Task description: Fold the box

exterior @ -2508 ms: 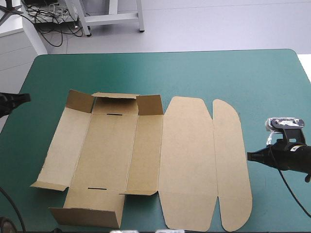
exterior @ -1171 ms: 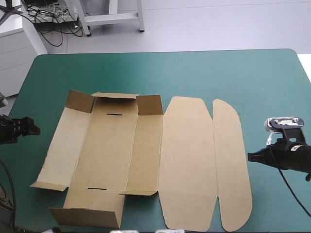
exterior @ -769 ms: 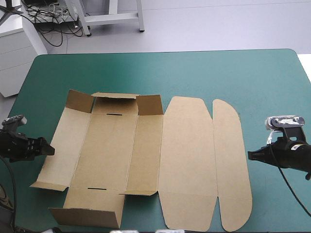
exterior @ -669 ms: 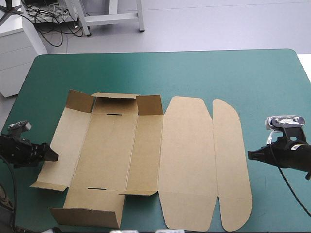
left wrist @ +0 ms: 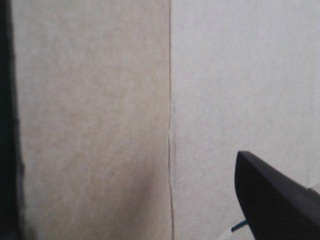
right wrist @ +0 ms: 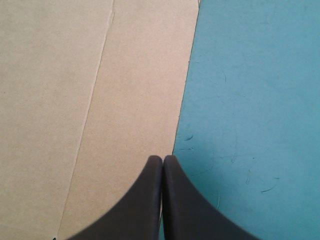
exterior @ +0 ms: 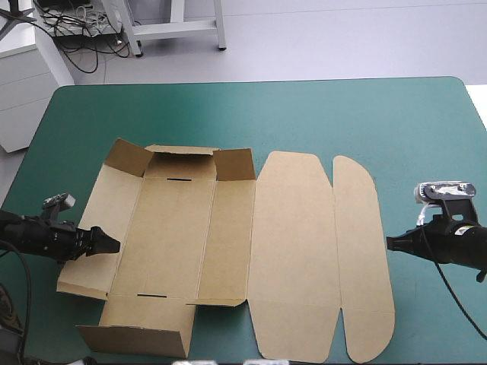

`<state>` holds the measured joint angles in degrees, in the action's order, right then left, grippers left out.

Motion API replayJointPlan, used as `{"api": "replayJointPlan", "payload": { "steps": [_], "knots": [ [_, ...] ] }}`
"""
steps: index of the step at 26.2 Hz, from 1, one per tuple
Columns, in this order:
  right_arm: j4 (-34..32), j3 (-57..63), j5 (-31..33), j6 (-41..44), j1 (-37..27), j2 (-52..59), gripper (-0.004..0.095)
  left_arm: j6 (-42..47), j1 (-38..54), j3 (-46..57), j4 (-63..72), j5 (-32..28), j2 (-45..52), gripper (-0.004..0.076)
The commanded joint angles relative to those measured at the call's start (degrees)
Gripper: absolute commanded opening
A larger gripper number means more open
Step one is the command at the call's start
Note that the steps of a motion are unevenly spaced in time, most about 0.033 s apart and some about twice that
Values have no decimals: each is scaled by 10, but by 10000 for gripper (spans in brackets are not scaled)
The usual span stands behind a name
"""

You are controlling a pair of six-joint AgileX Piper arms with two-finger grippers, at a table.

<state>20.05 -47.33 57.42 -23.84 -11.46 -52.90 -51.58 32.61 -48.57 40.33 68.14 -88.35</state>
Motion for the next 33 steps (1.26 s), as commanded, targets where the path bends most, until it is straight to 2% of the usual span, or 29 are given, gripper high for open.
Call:
{"api": "replayJointPlan", "payload": {
  "steps": [1,3,6,8,10,13,15,29,32,33],
  "knots": [
    [16,-12,-13,-4,1,6,-20,-3,-19,-9,30,49,17,555],
    [18,-12,-11,-4,1,6,-20,-3,-20,-9,30,49,17,529],
    [18,-12,-8,-4,1,6,-20,0,-20,-9,30,48,17,442],
    [18,-12,-7,-4,1,6,-20,0,-20,-9,31,48,17,288],
    [18,-12,-6,-4,1,6,-20,0,-20,-9,33,51,17,181],
    [18,-12,-3,-4,1,6,-20,0,-20,-9,34,51,17,48],
    [18,-12,-3,-4,1,6,-20,0,-20,-9,34,51,17,-9],
    [18,-12,-3,-4,1,6,-20,22,-31,-24,-18,31,17,-10],
    [18,-12,-5,-4,1,6,-20,72,-98,-65,-106,1,17,-10],
    [18,-12,-4,-4,1,6,-20,110,-147,-96,-154,-23,17,-10]
  ]
}}
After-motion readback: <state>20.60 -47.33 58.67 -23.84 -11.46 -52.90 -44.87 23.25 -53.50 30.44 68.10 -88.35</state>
